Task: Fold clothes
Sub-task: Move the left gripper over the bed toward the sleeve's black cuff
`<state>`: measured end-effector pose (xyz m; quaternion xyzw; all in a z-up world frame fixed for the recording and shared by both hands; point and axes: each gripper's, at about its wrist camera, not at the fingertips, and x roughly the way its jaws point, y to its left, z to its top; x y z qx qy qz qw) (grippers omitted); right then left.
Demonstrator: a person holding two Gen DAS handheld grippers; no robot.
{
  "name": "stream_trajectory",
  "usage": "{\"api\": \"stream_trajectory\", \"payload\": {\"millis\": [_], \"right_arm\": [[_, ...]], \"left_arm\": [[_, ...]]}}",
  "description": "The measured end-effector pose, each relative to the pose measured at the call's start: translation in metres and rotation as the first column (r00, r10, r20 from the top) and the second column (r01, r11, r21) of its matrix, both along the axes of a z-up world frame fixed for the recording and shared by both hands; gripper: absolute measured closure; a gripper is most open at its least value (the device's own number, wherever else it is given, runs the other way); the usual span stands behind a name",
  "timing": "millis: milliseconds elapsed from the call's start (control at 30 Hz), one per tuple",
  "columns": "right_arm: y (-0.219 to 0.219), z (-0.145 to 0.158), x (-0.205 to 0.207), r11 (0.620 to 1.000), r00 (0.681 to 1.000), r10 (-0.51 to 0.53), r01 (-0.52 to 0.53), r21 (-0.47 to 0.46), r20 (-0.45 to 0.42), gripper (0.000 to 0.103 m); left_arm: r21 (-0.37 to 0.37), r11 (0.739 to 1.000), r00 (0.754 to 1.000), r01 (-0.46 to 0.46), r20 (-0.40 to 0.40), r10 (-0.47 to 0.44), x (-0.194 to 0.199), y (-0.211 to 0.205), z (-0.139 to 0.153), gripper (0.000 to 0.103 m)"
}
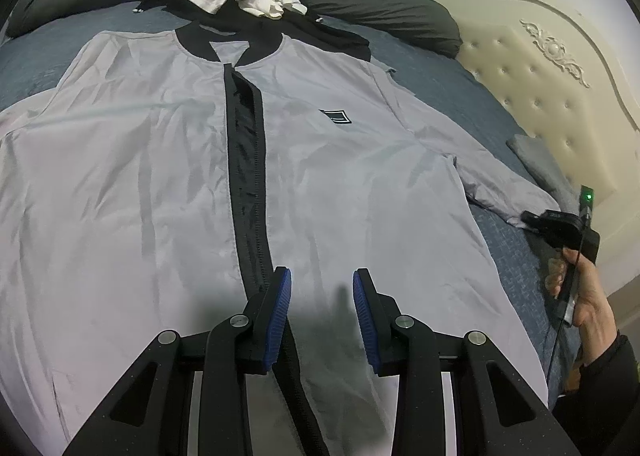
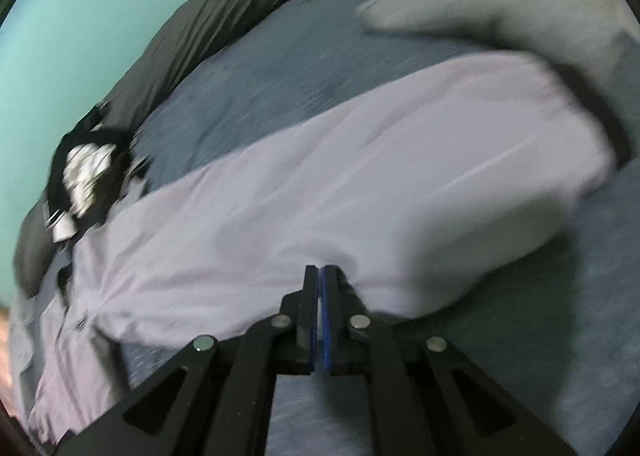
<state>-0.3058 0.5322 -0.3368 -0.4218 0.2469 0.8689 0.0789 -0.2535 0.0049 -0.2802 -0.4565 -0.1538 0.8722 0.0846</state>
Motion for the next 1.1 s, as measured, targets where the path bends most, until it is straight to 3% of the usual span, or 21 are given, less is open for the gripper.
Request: {"api": "stream_trajectory", "payload": {"millis": [100, 167, 333, 500, 600, 867, 1100], "right_arm": [[0.016, 0.003, 0.008, 0.999, 0.999, -0.045, 0.045, 0.020, -0.012, 0.102], [0.016, 0.001, 0.009, 0.999, 0.999, -0.020, 0.019, -0.034, -0.037, 0.101], [0.005, -0.006, 0.009, 0.998, 0.999, 0.042, -0.042, -0.053, -0.012, 0.101], [0.036, 0.005, 0.023, 0.994, 0.997, -0.075, 0.075, 0.073, -0.010, 0.101], [0.041, 0.017, 0.029, 0.989, 0.993, -0.111, 0.115, 0.092, -0.047, 0.101], [-0.033, 0.033, 0.014, 0.997, 0.993, 0.068, -0.071, -0.034, -0.093, 0.101], [-0.131, 0.047, 0.009, 0.947, 0.951, 0.277, -0.294, -0.128, -0.137, 0.101]], "left_arm": [[-0.001, 1.000, 1.000, 0.003, 0.000, -0.003, 0.000, 0.004, 0.000, 0.068], [-0.001, 1.000, 1.000, 0.006, 0.001, -0.006, 0.000, 0.006, 0.000, 0.068], [-0.003, 1.000, 1.000, 0.012, 0.002, -0.012, 0.000, 0.011, -0.001, 0.068], [-0.004, 1.000, 1.000, 0.012, 0.004, -0.012, 0.000, 0.012, -0.002, 0.068], [-0.002, 1.000, 1.000, 0.006, 0.004, -0.006, 0.000, 0.011, -0.001, 0.068], [0.009, 0.999, 0.999, -0.034, -0.006, 0.034, 0.016, -0.005, 0.021, 0.068], [-0.002, 0.981, 0.980, -0.195, 0.041, 0.195, 0.057, -0.086, 0.042, 0.066]]}}
